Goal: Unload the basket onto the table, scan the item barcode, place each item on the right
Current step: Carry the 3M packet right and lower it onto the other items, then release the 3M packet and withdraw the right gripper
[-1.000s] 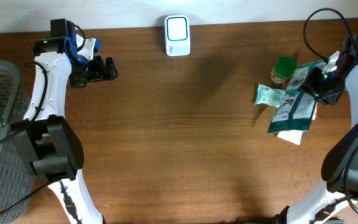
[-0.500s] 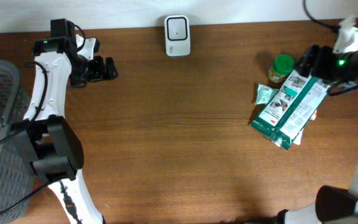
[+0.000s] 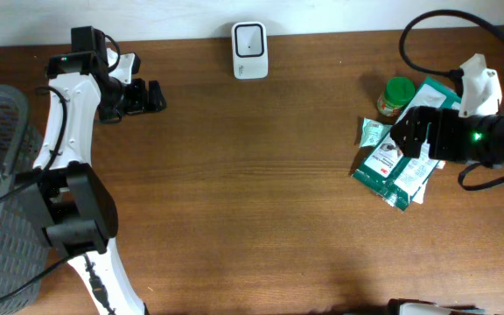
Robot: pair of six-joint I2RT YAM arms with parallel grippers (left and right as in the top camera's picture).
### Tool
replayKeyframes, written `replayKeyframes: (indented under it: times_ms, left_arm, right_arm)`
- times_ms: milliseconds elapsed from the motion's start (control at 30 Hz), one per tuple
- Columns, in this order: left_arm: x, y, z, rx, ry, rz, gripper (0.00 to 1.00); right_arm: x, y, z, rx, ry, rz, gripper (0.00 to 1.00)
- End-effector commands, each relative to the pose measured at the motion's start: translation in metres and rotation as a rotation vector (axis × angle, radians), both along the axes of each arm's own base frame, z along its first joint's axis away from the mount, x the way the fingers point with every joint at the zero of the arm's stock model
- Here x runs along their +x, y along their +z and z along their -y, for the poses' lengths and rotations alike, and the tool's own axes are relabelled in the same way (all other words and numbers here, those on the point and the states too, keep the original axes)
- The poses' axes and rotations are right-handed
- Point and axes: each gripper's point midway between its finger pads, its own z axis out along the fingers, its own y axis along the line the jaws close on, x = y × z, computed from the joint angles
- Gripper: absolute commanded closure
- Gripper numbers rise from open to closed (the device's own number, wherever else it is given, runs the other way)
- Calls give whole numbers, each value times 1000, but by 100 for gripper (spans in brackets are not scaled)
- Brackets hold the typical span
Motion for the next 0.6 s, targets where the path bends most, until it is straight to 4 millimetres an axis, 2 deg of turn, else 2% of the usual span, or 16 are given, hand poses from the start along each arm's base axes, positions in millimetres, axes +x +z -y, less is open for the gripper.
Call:
replayKeyframes:
  times_ms: [0, 67, 133, 233, 300, 367, 433, 567]
  left_arm:
    - [1, 5, -2, 7, -14, 20, 1]
    - [1, 5, -2, 7, -14, 20, 1]
    - [1, 5, -2, 7, -14, 20, 1]
    - [1, 5, -2, 7, -14, 20, 1]
    - [1, 5, -2, 7, -14, 20, 1]
    - [1, 5, -2, 7, -14, 20, 1]
    - [1, 5, -2, 7, -14, 20, 1]
    - [1, 5, -2, 7, -14, 20, 1]
  right_arm:
    - [6, 3, 3, -54, 48, 36, 1]
    - [15, 4, 9, -86, 40, 64, 1]
    - [28, 14, 8, -137, 106, 163, 2]
    - [47, 36, 8, -181, 117, 367, 2]
    - [55, 38, 8, -209, 123, 473, 2]
    - [60, 29, 9, -257, 141, 600, 2]
    - [57, 10, 9, -298, 149, 717, 1]
    - [38, -34, 6, -333, 131, 918, 1]
